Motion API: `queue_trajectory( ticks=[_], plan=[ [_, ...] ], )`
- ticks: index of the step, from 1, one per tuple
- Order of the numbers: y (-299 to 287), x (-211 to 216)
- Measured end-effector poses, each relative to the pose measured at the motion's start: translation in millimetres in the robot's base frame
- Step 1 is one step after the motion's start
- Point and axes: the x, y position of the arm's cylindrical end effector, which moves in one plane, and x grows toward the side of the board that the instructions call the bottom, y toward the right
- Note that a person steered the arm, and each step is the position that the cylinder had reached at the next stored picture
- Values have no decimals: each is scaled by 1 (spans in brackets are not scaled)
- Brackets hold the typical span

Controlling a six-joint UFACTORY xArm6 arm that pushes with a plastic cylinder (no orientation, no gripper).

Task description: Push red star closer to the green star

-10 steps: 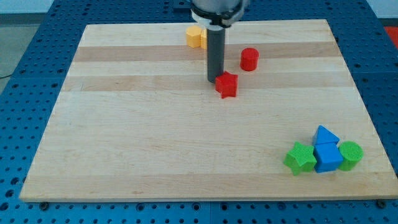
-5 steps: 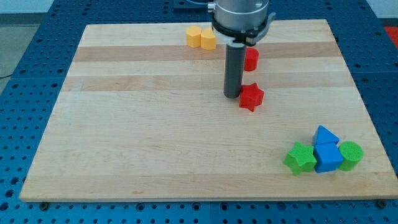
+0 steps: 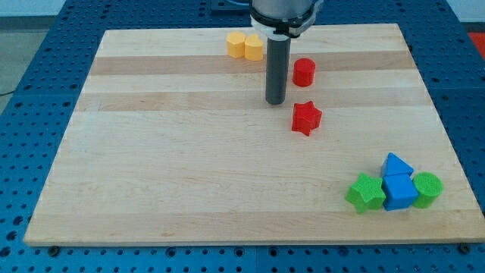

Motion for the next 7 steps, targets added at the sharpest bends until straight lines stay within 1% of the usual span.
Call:
queue_trajectory(
  ticks=[2,4,6,7],
  plan=[
    [1,0],
    [38,-1],
    [38,34],
    [51,63]
  ],
)
